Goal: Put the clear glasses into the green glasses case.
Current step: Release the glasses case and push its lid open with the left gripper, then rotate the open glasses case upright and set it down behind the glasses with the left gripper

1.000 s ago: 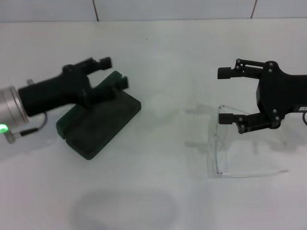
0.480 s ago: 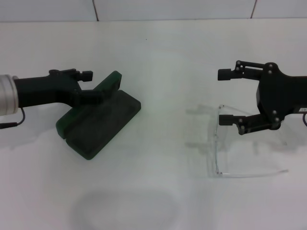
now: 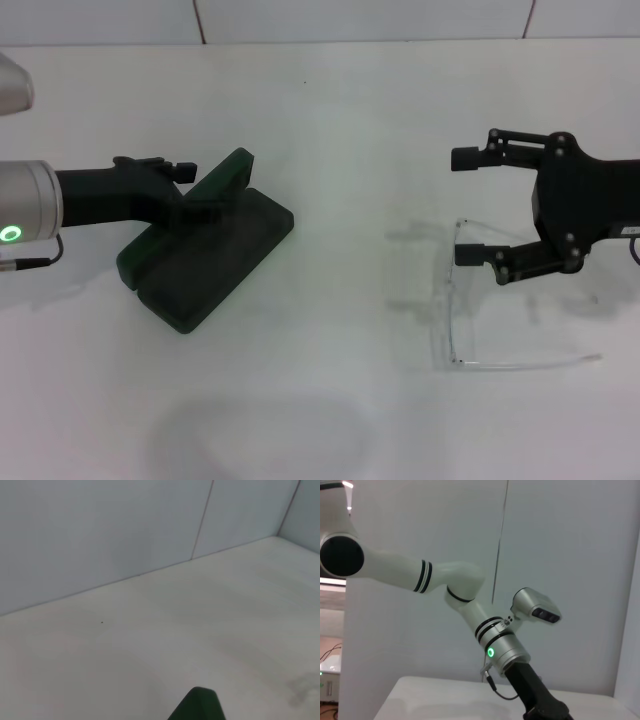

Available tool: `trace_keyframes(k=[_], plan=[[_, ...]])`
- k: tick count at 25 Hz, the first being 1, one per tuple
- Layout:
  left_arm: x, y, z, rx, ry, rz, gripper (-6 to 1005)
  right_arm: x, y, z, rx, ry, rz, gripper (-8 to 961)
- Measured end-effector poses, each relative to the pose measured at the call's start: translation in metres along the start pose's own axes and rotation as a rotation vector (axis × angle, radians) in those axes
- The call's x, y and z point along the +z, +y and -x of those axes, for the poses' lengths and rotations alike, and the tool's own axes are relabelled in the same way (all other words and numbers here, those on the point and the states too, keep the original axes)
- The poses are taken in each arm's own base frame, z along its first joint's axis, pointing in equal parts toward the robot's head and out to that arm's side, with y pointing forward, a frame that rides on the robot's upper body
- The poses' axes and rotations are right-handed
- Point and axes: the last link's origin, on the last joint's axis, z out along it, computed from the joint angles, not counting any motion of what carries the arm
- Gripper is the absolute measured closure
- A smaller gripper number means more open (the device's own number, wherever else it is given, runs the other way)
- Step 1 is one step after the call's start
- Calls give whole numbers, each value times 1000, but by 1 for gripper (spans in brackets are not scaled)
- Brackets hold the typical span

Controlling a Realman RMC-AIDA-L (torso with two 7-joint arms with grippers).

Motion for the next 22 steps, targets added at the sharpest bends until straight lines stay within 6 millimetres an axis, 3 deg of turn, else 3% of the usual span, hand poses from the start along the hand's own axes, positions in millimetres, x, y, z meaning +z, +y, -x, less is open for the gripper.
trace_keyframes(k=[7, 12, 18, 22], plan=[[3, -2, 7, 3, -47, -10, 276, 2, 0, 1, -15, 9, 11, 68], [4, -5, 5, 5, -37, -31, 508, 3, 4, -1, -21, 31, 46, 69], [10, -9, -9, 58, -27, -41, 730, 7, 21, -8, -36, 103, 166, 69], [25, -9, -27, 150, -34, -10, 783, 9, 30, -13, -33, 117, 184, 69]])
